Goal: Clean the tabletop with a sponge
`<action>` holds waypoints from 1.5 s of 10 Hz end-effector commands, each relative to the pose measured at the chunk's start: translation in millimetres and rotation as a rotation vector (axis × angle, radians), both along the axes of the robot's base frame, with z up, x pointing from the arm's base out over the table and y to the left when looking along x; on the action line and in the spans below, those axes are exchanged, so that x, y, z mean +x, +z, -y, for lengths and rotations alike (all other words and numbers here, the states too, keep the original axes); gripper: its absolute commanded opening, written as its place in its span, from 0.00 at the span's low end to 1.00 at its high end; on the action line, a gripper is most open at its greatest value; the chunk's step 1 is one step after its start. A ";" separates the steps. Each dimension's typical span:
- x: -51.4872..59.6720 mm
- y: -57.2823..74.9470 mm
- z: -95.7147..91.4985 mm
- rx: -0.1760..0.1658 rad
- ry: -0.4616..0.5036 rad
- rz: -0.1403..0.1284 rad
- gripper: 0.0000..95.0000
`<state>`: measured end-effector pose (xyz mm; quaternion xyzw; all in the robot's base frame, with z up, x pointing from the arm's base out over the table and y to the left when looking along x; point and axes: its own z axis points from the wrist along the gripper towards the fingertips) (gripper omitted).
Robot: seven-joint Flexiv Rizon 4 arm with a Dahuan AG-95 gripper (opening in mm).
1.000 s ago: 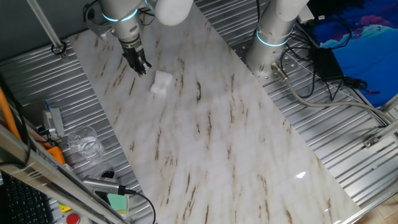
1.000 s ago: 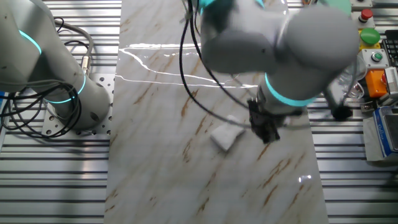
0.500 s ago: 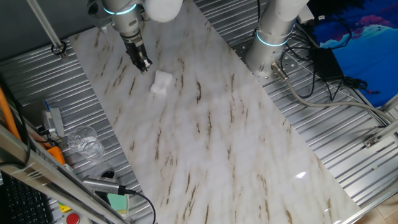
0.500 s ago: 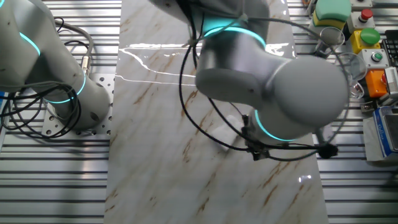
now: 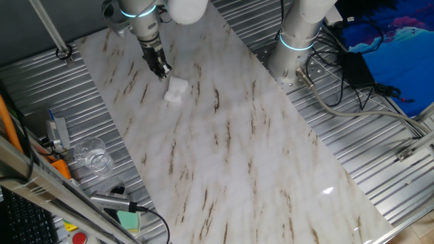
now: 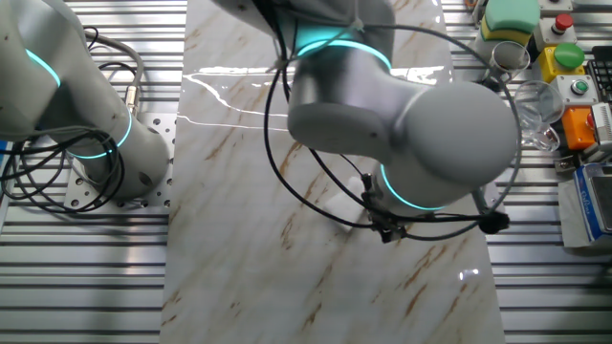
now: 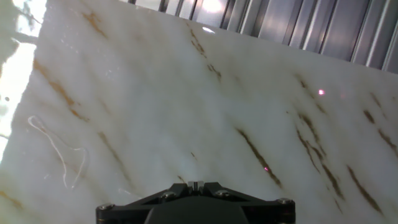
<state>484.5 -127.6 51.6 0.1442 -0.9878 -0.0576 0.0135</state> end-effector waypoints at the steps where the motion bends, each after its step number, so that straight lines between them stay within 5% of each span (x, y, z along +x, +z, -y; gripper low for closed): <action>1: -1.6 0.8 -0.4 0.016 -0.006 0.001 0.00; 3: -1.8 0.1 0.0 0.025 0.020 0.002 0.00; 4: -1.8 0.1 0.0 -0.004 0.142 0.037 0.00; 8: -1.8 0.1 0.0 0.004 0.257 0.010 0.00; 10: -1.8 0.1 0.0 0.005 0.241 0.005 0.00; 11: -2.0 -0.1 -0.6 0.011 0.251 0.008 0.20; 12: -2.8 -0.7 -1.5 0.019 0.259 0.016 0.60; 13: -4.6 -2.2 -2.9 0.039 0.271 0.041 0.80; 14: -5.6 -3.6 -5.1 0.057 0.272 0.054 1.00; 15: -7.3 -5.0 -8.5 0.058 0.265 0.058 1.00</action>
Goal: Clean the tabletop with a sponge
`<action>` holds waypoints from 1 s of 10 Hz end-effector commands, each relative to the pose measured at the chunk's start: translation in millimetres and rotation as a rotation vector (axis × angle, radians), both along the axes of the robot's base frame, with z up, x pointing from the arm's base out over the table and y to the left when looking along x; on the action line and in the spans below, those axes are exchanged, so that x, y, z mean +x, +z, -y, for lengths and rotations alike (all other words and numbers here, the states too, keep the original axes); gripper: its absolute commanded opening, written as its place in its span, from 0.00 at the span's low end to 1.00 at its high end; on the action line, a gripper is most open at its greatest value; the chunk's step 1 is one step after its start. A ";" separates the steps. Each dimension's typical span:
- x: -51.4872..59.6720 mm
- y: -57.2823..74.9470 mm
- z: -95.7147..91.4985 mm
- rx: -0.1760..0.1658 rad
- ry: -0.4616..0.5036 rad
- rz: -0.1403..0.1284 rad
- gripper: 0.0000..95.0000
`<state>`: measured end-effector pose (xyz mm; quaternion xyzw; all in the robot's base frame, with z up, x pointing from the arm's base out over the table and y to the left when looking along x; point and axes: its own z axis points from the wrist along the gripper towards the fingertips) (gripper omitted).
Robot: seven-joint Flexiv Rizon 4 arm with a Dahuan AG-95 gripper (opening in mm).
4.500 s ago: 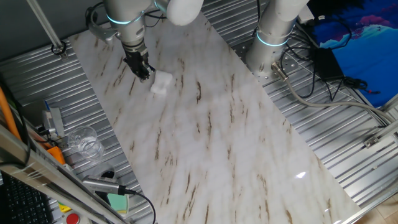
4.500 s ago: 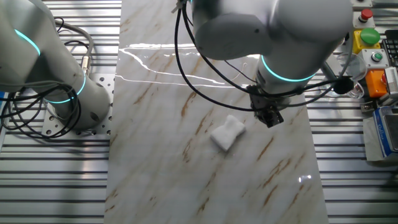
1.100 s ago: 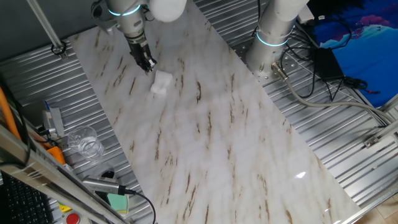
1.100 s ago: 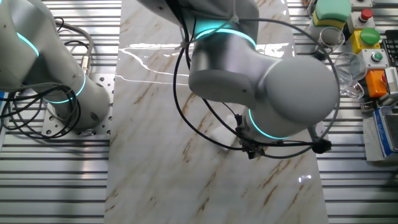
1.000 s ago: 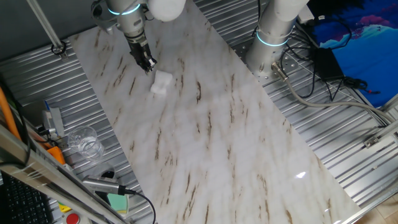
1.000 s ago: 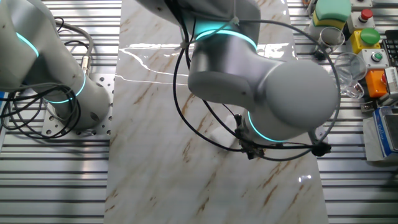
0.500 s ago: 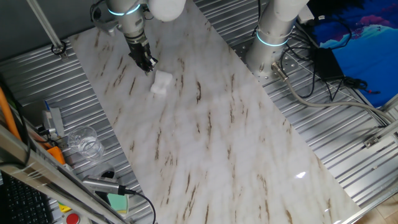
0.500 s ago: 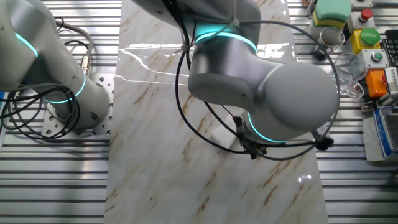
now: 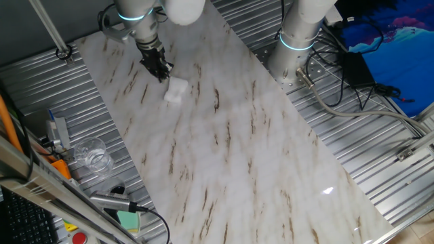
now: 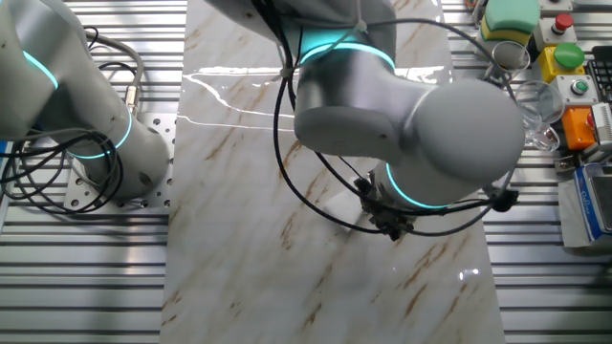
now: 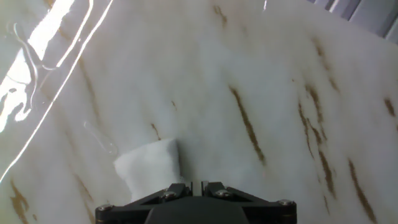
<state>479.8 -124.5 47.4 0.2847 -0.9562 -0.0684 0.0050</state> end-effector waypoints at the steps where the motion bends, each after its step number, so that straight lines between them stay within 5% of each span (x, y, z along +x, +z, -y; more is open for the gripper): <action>1: -4.2 -2.4 -7.6 0.024 -0.025 0.023 1.00; 7: -9.1 -15.4 -27.3 0.024 -0.047 0.036 1.00; 8: -10.3 -16.7 -29.8 0.021 -0.053 0.036 0.80; 9: -13.1 -18.4 -31.4 0.018 -0.060 0.038 0.80; 10: -15.7 -19.6 -32.3 0.017 -0.065 0.040 0.60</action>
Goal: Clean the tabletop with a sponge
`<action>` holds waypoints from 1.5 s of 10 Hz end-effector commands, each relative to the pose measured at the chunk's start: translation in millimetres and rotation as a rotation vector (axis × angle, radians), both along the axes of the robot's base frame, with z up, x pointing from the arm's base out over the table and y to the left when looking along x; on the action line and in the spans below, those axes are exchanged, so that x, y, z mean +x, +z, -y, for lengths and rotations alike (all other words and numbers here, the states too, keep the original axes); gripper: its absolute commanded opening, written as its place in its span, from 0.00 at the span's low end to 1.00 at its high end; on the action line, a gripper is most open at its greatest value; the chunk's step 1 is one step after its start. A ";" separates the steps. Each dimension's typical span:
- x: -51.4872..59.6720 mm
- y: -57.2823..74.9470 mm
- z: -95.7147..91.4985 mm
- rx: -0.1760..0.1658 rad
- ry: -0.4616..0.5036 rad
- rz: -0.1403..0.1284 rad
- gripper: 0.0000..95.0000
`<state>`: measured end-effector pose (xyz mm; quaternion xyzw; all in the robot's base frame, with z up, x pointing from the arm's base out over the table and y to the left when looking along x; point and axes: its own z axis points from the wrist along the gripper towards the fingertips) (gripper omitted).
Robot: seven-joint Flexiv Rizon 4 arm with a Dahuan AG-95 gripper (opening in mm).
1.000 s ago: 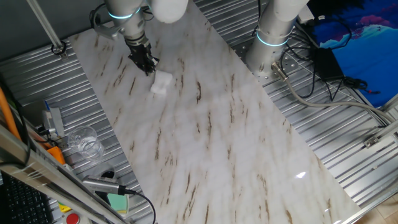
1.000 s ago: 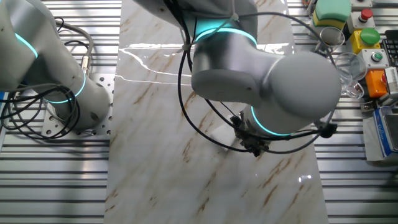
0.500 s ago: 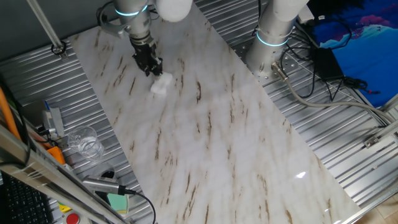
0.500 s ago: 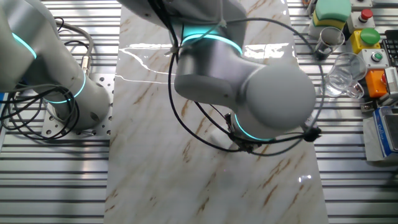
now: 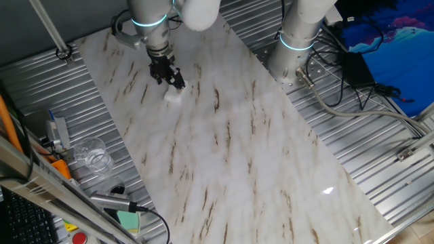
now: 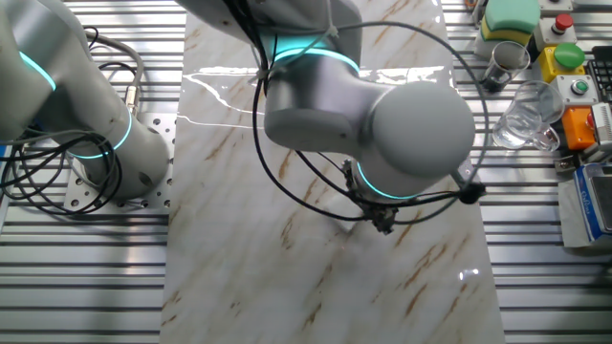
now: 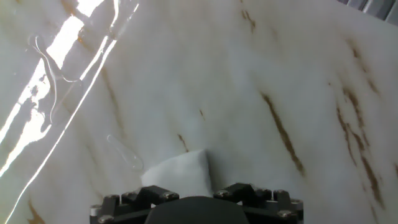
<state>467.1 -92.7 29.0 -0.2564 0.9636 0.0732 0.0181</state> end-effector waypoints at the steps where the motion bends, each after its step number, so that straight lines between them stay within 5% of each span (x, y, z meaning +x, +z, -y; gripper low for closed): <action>1: -3.3 -1.2 -0.5 -0.009 -0.006 0.001 0.40; 2: -3.4 -1.2 -0.5 -0.020 -0.011 0.000 0.20; 3: -3.4 -1.2 -0.5 -0.024 -0.019 0.000 0.20; 4: -3.4 -1.2 -0.5 -0.029 -0.027 -0.002 0.00; 15: -2.0 1.5 2.1 -0.032 -0.117 0.002 0.00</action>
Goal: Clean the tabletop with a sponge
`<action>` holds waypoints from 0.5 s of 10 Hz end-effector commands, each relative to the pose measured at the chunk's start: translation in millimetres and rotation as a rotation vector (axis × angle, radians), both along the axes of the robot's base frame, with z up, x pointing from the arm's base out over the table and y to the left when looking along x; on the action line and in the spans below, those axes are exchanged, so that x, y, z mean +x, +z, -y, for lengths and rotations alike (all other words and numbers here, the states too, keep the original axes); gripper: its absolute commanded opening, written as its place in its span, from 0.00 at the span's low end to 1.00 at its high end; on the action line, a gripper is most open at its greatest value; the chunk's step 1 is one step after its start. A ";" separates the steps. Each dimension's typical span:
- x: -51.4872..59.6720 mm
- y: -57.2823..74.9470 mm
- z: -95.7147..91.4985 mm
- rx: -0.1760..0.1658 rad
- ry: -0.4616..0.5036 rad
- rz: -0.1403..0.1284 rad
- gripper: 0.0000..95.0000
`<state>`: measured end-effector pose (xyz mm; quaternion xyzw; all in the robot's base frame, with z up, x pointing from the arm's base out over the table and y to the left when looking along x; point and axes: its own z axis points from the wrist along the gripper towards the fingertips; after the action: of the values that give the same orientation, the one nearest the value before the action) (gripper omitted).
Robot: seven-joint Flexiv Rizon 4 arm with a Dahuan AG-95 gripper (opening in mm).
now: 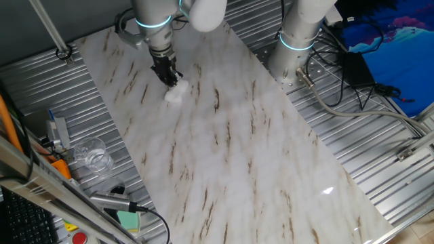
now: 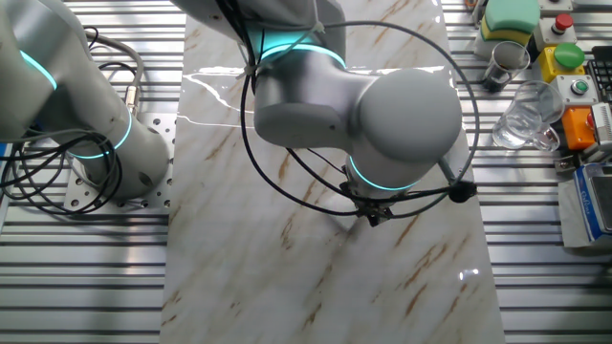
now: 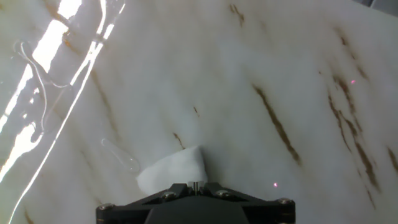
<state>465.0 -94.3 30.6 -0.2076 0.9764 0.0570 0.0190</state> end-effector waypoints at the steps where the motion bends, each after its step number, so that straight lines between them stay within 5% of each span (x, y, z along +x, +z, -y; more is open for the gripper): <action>1: 0.1 -0.2 0.6 -0.001 -0.030 0.000 0.00; 4: 0.9 1.3 0.6 -0.027 -0.033 -0.002 0.00; 5: 1.8 2.5 0.7 -0.040 -0.015 -0.001 0.20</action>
<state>467.2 -94.0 34.1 -0.1890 0.9811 0.0398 0.0148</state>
